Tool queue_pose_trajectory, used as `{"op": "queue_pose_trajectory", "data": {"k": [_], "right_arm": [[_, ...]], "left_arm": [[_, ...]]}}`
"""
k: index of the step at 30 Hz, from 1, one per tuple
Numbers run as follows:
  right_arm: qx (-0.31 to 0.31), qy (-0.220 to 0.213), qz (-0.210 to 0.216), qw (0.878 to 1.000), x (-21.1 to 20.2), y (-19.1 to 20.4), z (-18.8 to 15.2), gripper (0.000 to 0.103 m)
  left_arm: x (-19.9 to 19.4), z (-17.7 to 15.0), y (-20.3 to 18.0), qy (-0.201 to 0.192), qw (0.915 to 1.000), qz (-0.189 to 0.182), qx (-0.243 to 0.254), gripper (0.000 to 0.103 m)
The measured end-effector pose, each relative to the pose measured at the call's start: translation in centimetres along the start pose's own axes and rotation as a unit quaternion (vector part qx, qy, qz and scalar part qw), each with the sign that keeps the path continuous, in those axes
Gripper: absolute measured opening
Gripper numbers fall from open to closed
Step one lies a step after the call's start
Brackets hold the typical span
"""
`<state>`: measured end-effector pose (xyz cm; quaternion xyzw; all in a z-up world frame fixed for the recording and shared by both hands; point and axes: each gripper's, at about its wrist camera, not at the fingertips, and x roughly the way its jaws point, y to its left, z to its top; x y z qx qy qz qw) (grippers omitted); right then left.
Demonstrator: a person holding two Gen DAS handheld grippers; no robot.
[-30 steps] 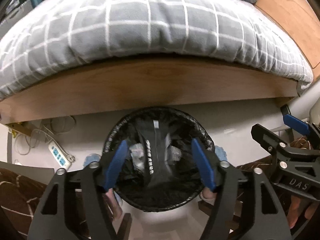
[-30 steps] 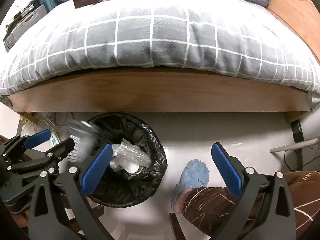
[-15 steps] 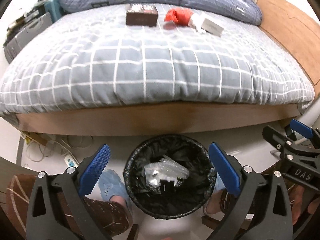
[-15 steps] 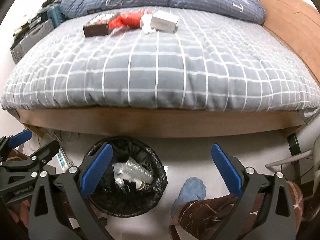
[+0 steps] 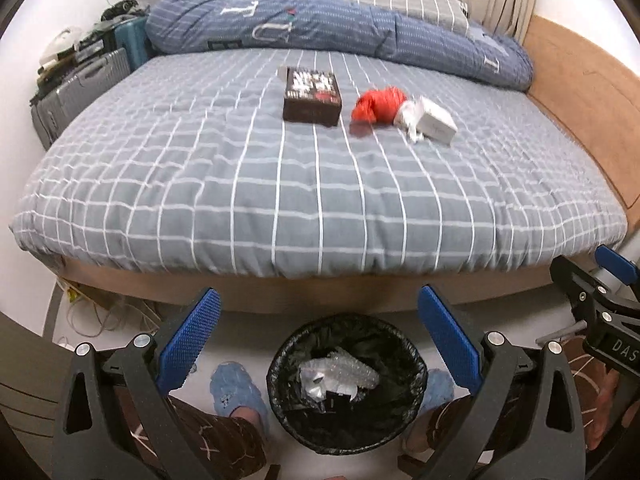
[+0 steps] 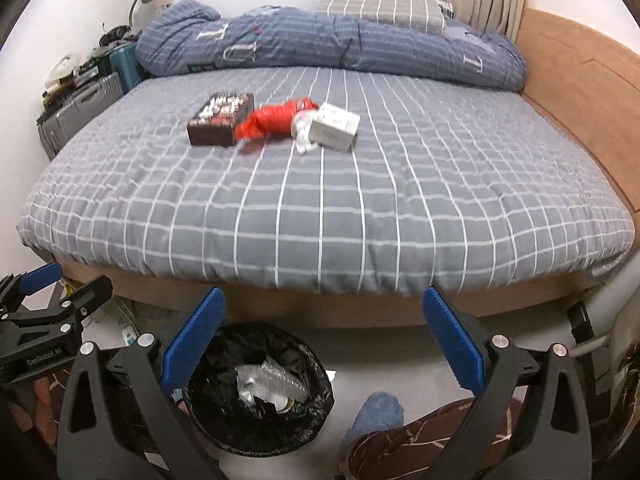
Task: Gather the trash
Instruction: 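Move both grippers back over the remaining trash on the bed, then grasp the brown cookie box with the left gripper while the right grasps the white earphone card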
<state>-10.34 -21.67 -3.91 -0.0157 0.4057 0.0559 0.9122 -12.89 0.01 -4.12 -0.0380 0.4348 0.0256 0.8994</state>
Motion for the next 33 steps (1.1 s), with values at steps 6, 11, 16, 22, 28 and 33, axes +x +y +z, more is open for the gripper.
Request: {"op": "queue_pose_trajectory", "data": {"k": [6,11,16,22,28,33], "right_arm": [[0.012,-0.005,0.000,1.000,0.4,-0.7,2.7,0.095],[0.017,-0.003,0.001,1.000,2.9,-1.5,5.8,0.095],[0.025,-0.004,-0.001,1.000,5.4,-2.5,8.8,0.095],[0.028,-0.011,0.003,1.000,8.7,-3.1,12.3,0.095],[0.025,-0.010,0.005,1.000,12.7,-2.9,15.1,0.095],[0.039,-0.002,0.010,0.999,16.0,-3.3,17.0,0.095]], "left_arm": [[-0.7,3.2,0.6,-0.012,0.9999,0.004,-0.004,0.097],[1.0,6.3,1.1,-0.014,0.9998,0.004,-0.013,0.097],[3.3,9.6,1.2,-0.015,0.9997,0.011,-0.018,0.097],[6.2,13.6,1.0,-0.016,0.9997,0.015,-0.011,0.097],[9.7,16.9,0.7,-0.014,0.9997,0.016,-0.007,0.097],[12.9,19.6,0.5,-0.010,0.9998,0.014,-0.007,0.097]]}}
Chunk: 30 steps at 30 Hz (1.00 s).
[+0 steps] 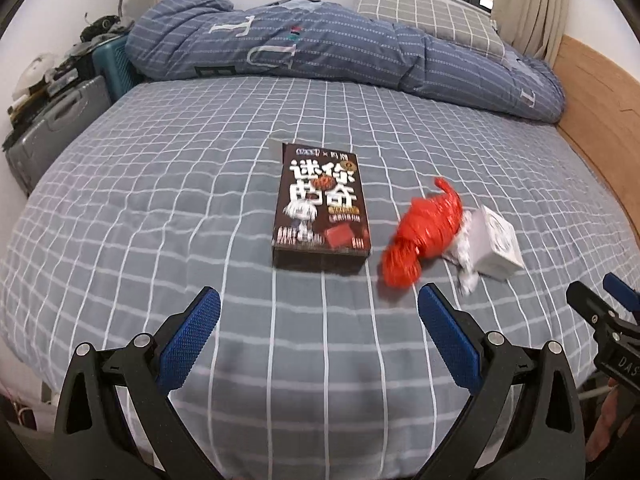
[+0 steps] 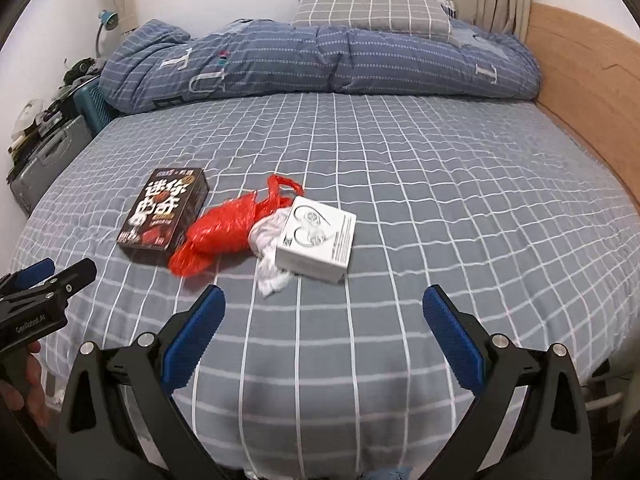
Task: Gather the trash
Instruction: 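Grasp the brown cookie box with the left gripper while the right grasps the white earphone card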
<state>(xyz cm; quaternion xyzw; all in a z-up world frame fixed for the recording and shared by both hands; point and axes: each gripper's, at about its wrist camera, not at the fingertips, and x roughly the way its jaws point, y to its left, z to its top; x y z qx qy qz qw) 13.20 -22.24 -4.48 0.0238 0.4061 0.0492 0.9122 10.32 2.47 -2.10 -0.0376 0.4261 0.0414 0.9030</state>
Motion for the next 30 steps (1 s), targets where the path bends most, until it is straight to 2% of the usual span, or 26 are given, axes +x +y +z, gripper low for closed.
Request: {"op": "queue_pose_trajectory", "data": {"k": [4,13,22,24,30], "right_arm": [[0.013,0.009,0.004,1.000,3.1,-0.2,1.3,0.095],[0.025,0.038,0.009,0.999,9.2,-0.3,2.9,0.095],[0.035,0.053,0.015,0.998,12.0,-0.8,2.9,0.095],[0.038,0.059,0.019,0.997,12.4,-1.0,2.8,0.089],[0.048,0.071,0.033,0.996,13.2,-1.0,2.8,0.086]], "left_arm": [[2.5,1.9,-0.6,0.001,1.0000,0.005,0.005,0.097],[7.6,4.0,-1.4,0.022,0.9995,0.016,0.016,0.097],[10.4,4.7,-1.3,0.040,0.9991,0.010,0.007,0.097],[10.9,4.9,-1.5,0.039,0.9990,0.019,0.009,0.097],[12.0,4.9,-1.9,0.047,0.9980,0.037,0.020,0.097]]}}
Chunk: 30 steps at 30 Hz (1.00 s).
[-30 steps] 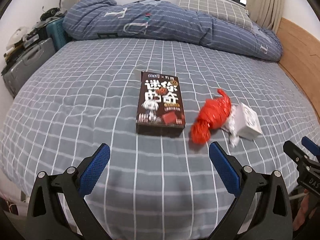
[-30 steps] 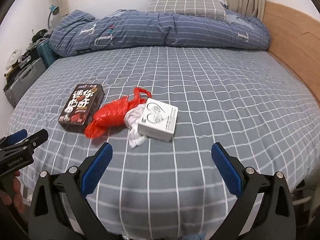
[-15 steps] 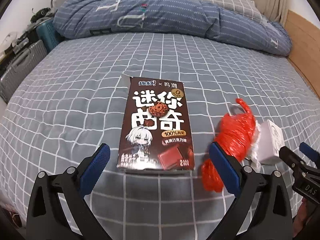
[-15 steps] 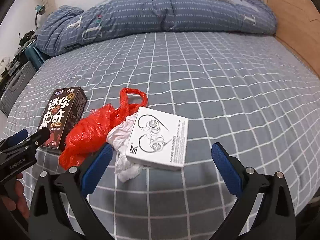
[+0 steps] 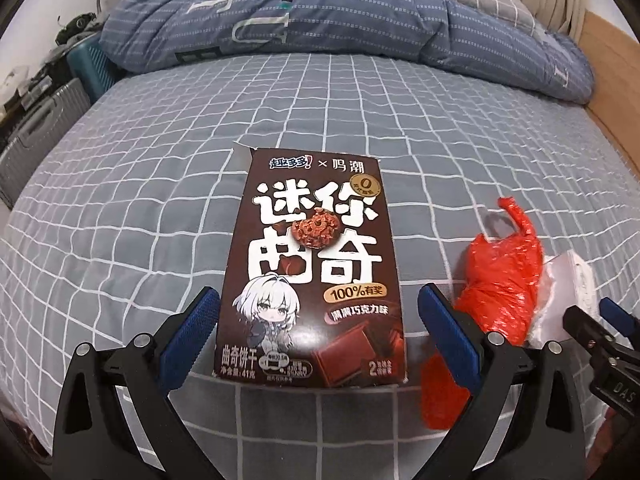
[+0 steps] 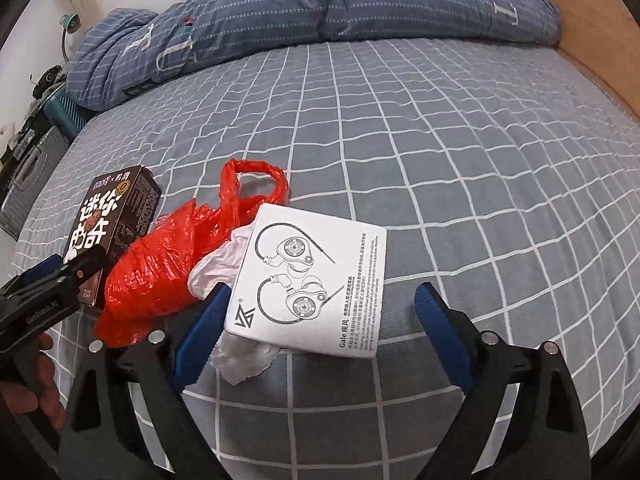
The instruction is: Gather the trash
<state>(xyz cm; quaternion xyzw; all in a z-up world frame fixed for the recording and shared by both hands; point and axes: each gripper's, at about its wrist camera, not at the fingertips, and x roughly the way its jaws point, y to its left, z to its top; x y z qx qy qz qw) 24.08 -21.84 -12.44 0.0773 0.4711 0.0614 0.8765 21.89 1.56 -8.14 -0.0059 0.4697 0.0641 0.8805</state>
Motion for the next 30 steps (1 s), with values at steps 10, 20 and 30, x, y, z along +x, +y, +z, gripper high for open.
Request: {"op": "queue_pose_trajectory", "data": {"k": [10,20,30], "right_arm": [[-0.016,0.004,-0.002,1.000,0.1,0.9,-0.1,0.069],[-0.019,-0.010,-0.006,1.000,-1.5,1.2,-0.3,0.069],[-0.018,-0.024,-0.006,1.000,-4.7,1.4,-0.7,0.069]], "left_arm": [[0.9,0.0,0.1,0.009,0.9999,0.005,-0.002,0.090],[0.5,0.0,0.2,-0.008,0.9999,-0.001,-0.009,0.089],[0.3,-0.1,0.3,-0.018,0.9997,-0.007,-0.014,0.089]]}}
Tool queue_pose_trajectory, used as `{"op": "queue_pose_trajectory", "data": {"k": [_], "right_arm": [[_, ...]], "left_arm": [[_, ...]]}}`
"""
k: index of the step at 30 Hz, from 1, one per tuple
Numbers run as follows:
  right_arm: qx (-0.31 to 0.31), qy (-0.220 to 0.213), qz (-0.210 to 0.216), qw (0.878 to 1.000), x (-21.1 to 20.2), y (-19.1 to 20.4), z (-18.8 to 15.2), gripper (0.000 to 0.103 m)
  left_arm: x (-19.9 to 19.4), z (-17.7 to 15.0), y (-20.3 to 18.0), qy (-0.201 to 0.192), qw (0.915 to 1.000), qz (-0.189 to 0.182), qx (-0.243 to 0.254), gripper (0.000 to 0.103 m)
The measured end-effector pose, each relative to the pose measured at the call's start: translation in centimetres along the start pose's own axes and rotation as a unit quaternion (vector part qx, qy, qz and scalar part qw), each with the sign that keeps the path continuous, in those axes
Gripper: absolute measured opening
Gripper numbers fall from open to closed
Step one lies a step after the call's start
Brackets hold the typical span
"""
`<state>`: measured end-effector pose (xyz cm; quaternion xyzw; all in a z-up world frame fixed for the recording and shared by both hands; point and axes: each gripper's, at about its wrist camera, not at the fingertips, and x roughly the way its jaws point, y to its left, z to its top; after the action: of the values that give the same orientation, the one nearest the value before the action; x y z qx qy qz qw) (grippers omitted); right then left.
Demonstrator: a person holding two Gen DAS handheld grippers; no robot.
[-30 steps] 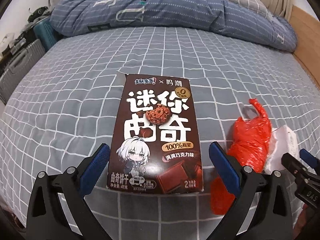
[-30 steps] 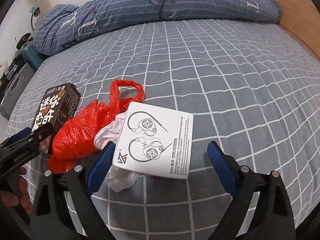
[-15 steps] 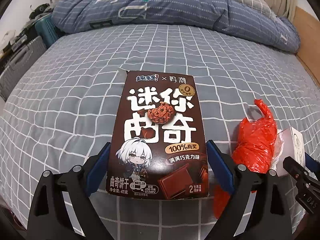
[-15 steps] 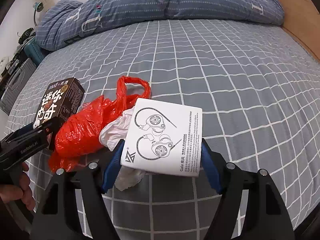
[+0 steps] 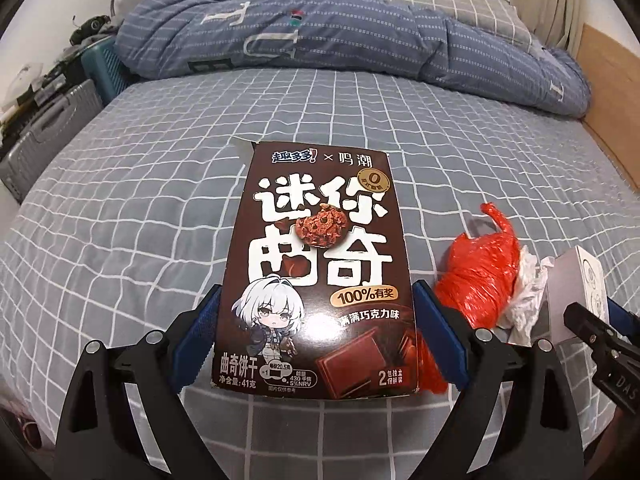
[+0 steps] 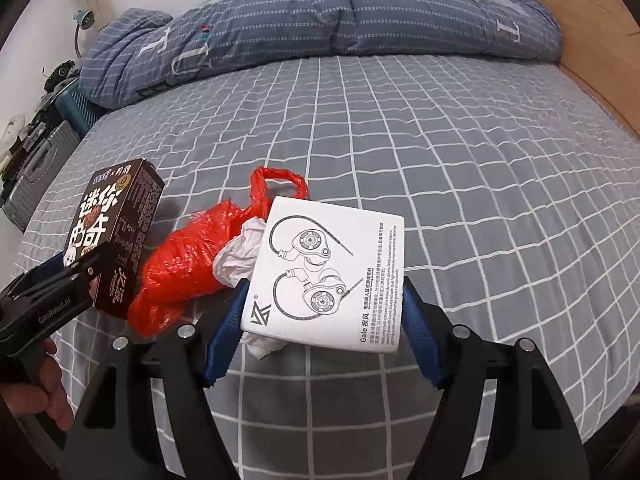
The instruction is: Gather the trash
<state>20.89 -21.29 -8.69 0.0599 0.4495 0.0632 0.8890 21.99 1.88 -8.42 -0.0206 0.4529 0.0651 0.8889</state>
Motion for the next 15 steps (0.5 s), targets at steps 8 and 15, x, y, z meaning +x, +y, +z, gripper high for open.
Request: {"op": "queue_pose_trajectory", "data": {"k": [8,15], "right_arm": [[0.003,-0.015,-0.001,1.000,-2.5,0.1,-0.9,0.069],[0.004,-0.020,0.000,1.000,-4.1,0.3,-1.7,0.069]], "left_arm": [[-1.2,-0.9,0.5,-0.005,0.9999,-0.008,-0.009,0.089],[-3.7,-2.1,1.2,-0.011,0.9997,-0.015,-0.013,0.089]]}}
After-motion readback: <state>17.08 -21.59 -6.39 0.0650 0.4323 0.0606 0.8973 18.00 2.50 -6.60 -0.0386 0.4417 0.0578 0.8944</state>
